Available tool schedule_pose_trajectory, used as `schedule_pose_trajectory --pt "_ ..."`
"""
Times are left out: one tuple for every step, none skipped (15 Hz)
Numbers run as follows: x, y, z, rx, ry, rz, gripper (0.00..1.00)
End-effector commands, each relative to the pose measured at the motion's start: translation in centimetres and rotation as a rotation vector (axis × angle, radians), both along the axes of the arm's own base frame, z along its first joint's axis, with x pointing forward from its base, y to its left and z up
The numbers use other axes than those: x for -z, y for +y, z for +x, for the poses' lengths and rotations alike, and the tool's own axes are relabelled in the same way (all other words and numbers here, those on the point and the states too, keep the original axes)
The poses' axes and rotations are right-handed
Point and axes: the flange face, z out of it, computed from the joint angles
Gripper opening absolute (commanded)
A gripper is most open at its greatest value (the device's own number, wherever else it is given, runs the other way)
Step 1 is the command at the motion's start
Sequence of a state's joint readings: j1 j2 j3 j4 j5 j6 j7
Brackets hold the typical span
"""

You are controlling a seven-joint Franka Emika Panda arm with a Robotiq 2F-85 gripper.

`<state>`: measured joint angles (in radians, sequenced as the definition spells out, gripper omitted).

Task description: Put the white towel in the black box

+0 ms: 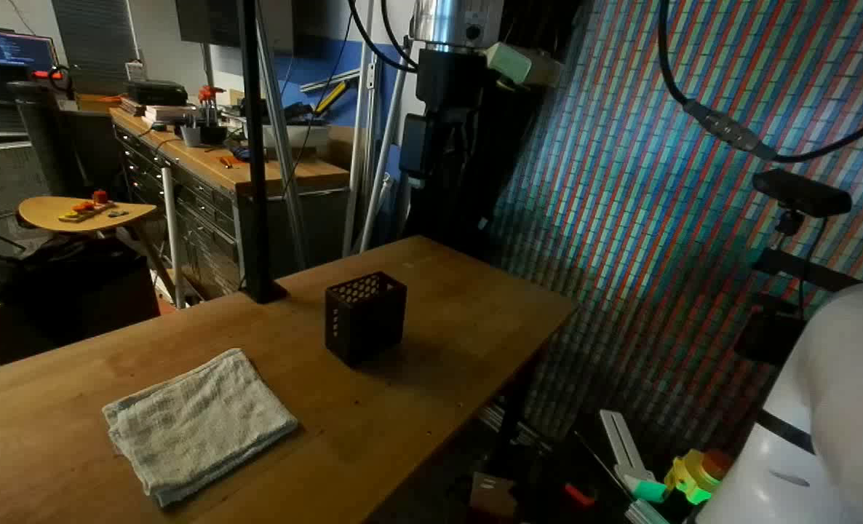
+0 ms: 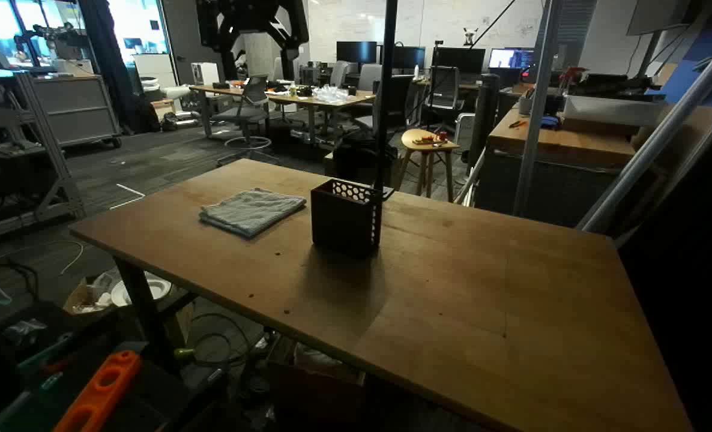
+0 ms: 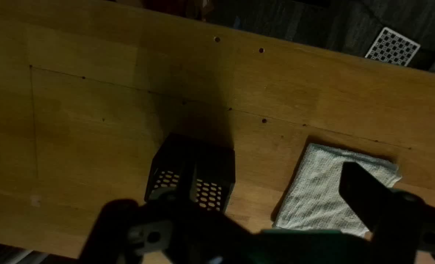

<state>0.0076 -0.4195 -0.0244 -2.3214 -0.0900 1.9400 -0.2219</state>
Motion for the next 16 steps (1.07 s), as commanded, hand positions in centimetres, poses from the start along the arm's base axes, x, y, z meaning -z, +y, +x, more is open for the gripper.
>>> schedule_pose_trajectory --pt "-0.3 0.0 0.1 0.000 -0.005 0.000 1.00" --pt "-0.7 0.0 0.1 0.000 -0.012 0.000 1.00" --pt "-0.9 0.0 0.1 0.000 -0.016 0.000 1.00" --pt "-0.9 0.0 0.1 0.000 -0.017 0.000 1.00" --pt "-0.9 0.0 0.1 0.000 -0.017 0.000 1.00" --pt "-0.9 0.0 0.1 0.000 -0.017 0.000 1.00" --pt "-0.9 0.0 0.1 0.000 -0.017 0.000 1.00" --pt "-0.9 0.0 0.1 0.000 -0.017 0.000 1.00" --pt "-0.9 0.0 0.1 0.000 -0.017 0.000 1.00" --pt "-0.9 0.0 0.1 0.000 -0.017 0.000 1.00" --pt "-0.9 0.0 0.1 0.000 -0.017 0.000 1.00" --pt "-0.9 0.0 0.1 0.000 -0.017 0.000 1.00" --pt "-0.9 0.0 0.1 0.000 -0.017 0.000 1.00" --pt "-0.8 0.3 0.5 0.007 -0.013 -0.006 1.00" --pt "-0.7 0.6 0.8 0.018 -0.012 -0.008 1.00" --pt "-0.6 1.1 1.4 0.036 -0.011 -0.016 1.00"
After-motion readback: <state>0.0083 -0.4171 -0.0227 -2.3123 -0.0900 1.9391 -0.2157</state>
